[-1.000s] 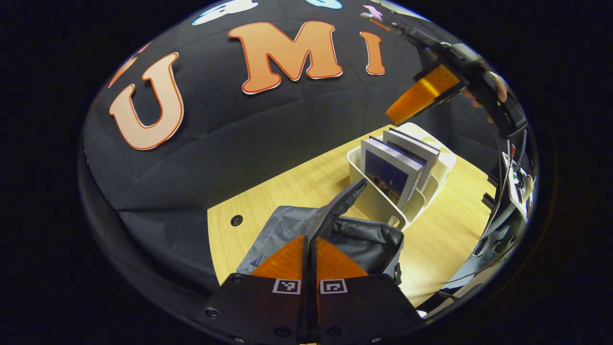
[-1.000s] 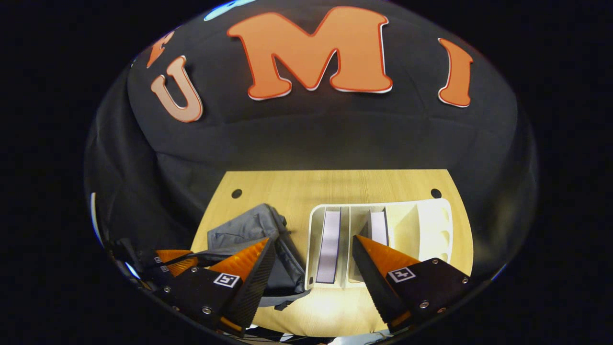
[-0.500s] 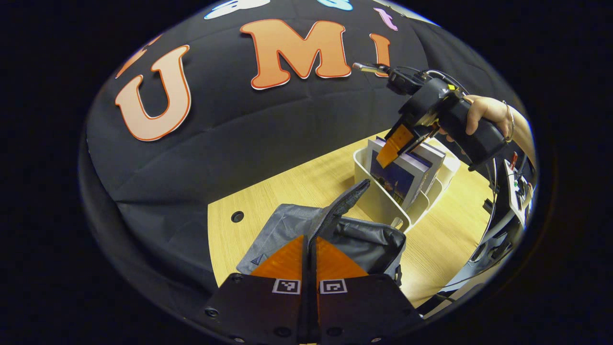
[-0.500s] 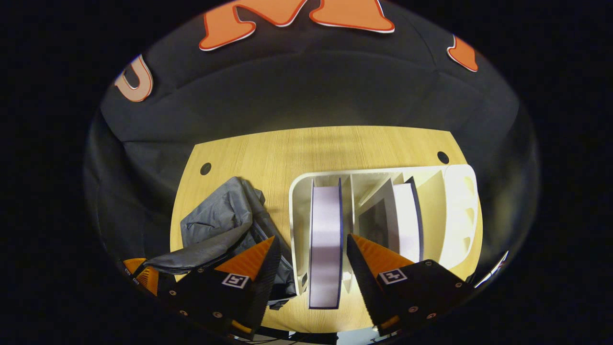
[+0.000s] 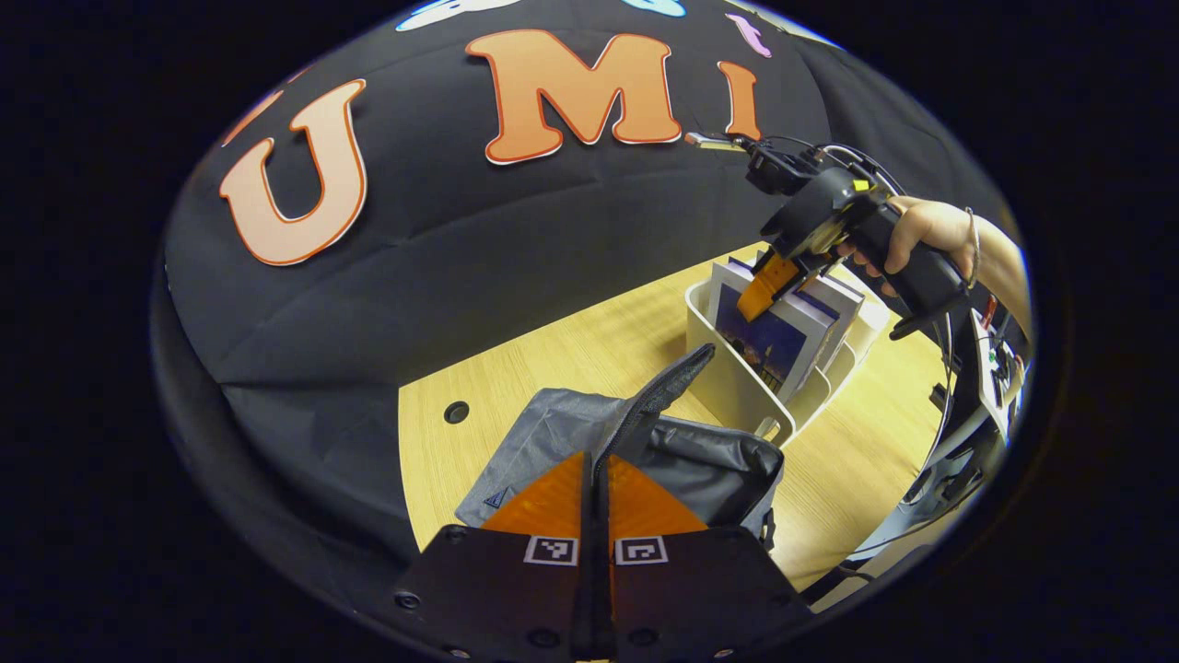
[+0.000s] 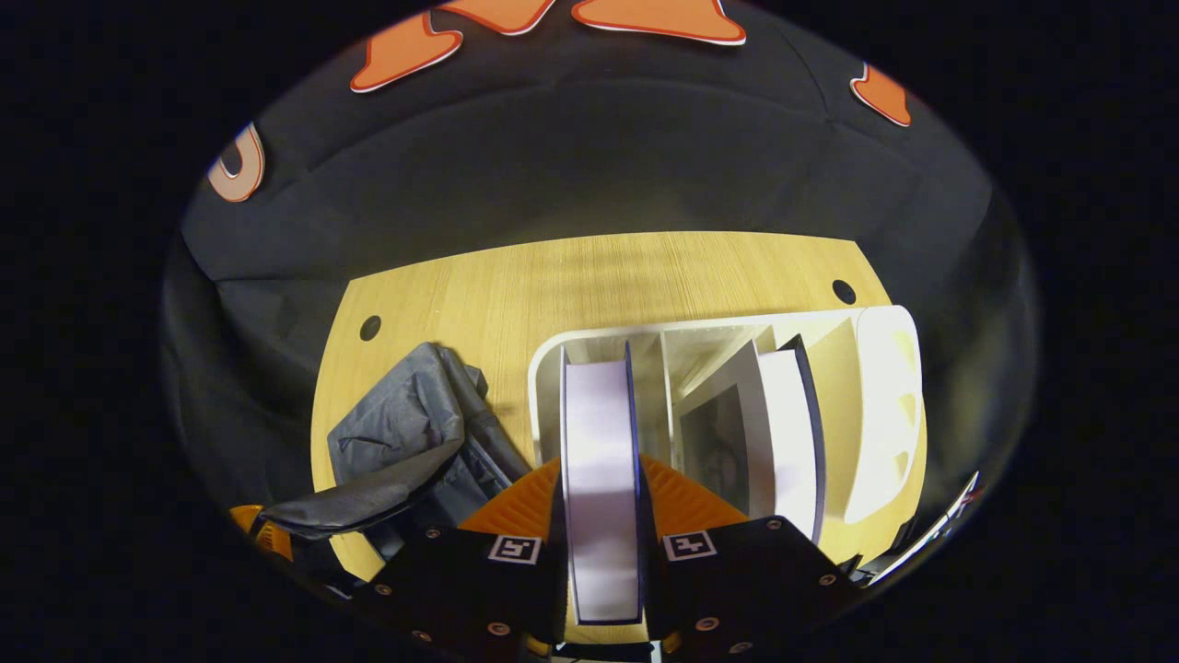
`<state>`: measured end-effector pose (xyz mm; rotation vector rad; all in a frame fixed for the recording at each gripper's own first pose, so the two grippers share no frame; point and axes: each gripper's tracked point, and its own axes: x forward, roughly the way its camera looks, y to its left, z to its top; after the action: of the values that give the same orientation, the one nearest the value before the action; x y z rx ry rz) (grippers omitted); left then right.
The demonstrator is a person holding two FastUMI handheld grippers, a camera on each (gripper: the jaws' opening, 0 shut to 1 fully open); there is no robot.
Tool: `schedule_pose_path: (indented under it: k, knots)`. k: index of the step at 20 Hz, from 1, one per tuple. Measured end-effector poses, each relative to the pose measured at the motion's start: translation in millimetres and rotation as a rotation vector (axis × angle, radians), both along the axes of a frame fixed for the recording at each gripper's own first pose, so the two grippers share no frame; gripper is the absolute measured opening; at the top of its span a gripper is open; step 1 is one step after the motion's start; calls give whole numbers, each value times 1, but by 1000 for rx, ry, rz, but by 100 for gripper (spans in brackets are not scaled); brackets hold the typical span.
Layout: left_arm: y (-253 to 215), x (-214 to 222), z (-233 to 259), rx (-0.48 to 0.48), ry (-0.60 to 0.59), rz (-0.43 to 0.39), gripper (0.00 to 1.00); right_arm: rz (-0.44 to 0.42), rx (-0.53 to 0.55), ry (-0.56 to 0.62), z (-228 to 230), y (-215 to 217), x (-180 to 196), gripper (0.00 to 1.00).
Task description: Open the schoolbag, grab two books from the bookshelf and put them into the schoolbag.
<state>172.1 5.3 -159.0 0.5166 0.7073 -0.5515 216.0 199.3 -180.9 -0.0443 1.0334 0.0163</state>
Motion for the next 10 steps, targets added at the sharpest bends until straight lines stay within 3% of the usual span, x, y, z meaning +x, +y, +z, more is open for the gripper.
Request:
schedule_pose_path:
  k: [1, 10]
  knots:
    - [0, 1, 2, -1, -4, 0, 1, 2, 13, -15, 9, 4, -1, 34]
    - [1, 5, 11, -27, -17, 6, 0, 8, 3, -233, 130, -8, -34, 31]
